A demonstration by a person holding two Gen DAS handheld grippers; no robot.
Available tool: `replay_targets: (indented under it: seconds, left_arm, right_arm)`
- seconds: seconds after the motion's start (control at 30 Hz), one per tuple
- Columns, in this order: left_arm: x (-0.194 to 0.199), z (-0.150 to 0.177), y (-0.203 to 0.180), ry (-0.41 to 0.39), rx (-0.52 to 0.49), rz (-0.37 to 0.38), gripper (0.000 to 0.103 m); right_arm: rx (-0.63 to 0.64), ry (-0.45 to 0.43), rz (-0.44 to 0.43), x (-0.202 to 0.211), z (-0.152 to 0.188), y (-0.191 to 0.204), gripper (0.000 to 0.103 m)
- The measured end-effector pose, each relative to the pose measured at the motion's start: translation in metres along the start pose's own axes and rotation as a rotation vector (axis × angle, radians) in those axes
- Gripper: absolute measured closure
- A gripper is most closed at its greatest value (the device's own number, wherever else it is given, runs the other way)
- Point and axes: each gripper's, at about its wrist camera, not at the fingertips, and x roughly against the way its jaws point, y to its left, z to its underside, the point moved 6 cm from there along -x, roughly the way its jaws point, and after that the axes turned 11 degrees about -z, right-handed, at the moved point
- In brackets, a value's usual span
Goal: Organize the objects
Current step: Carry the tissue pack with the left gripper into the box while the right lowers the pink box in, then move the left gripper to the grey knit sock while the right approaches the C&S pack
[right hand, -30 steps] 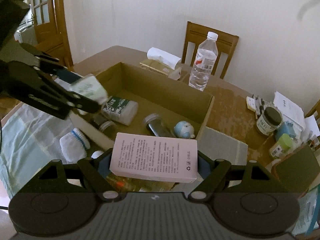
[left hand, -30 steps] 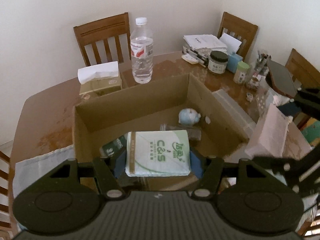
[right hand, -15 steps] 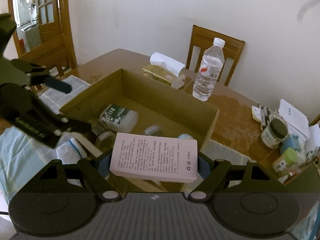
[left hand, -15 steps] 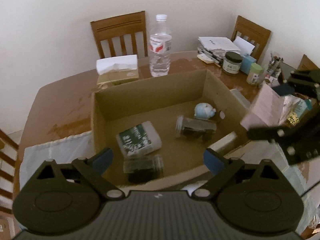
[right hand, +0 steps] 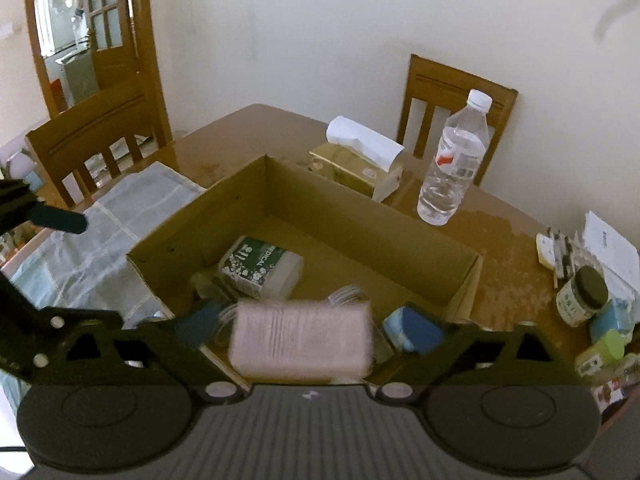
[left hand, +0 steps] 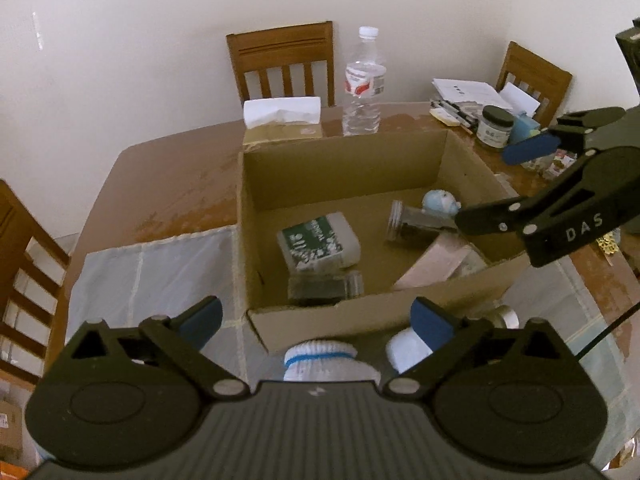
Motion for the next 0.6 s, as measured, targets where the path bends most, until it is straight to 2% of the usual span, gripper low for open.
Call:
replay_targets:
  seconds: [0.3, 0.6]
  left_arm:
    - [0.006, 0.020, -0.002, 0.008, 0.018, -0.015, 0.002]
    - [0.012, 0.046, -0.006, 0.025, 0.048, -0.002, 0.002]
  right_arm:
    - [-0.037, 0.017, 0.008, 0.005, 0.020, 0.000, 0.000]
    - [-0.099, 0.047, 0.027, 0.017, 0.061, -0.002, 0.000]
